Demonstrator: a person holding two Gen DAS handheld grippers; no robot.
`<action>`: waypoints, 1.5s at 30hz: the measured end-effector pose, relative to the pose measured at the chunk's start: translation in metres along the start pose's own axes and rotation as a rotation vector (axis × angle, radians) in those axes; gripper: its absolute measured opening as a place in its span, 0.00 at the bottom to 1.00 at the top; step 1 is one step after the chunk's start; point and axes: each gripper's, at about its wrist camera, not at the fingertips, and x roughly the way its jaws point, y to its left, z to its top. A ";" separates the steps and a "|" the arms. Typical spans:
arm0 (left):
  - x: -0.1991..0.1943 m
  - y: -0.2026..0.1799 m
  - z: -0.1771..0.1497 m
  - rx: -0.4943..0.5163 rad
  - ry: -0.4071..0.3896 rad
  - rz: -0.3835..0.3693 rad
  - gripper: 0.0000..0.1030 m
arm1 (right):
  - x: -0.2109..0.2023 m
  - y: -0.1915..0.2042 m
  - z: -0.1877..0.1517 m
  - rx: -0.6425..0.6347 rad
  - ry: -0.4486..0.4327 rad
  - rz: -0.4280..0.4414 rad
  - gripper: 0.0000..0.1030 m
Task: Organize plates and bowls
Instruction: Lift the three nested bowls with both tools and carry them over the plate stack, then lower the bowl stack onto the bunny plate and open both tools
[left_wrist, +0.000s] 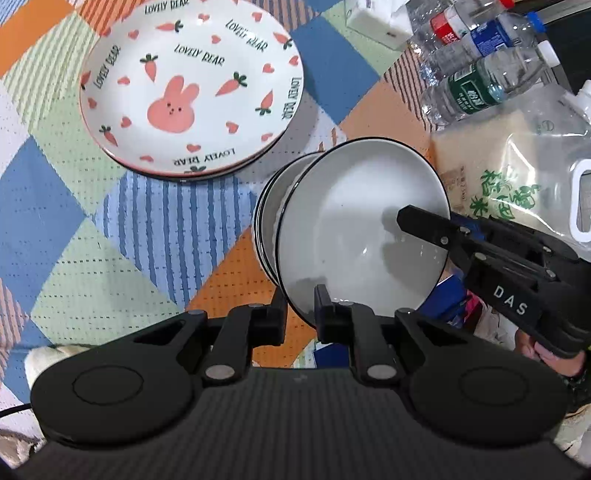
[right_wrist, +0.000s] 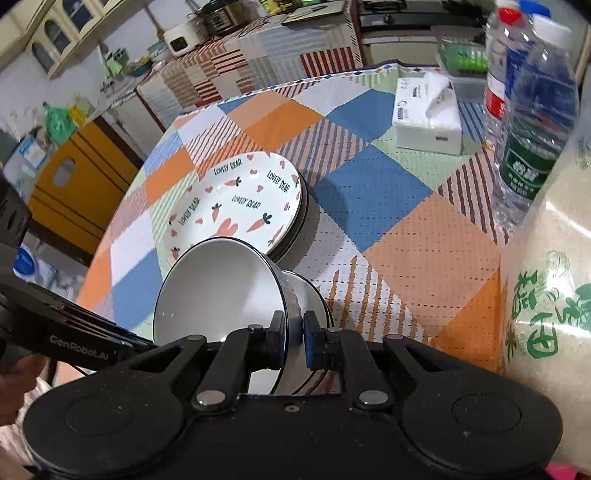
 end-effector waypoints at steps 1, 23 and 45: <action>0.001 0.001 0.001 -0.005 0.005 -0.002 0.13 | 0.001 0.002 -0.001 -0.014 0.000 -0.010 0.13; 0.015 0.001 0.003 0.026 0.019 0.023 0.28 | 0.017 0.052 -0.022 -0.437 -0.045 -0.301 0.20; -0.006 0.041 -0.006 0.024 -0.202 -0.148 0.55 | 0.024 0.011 -0.064 -0.460 0.049 -0.064 0.86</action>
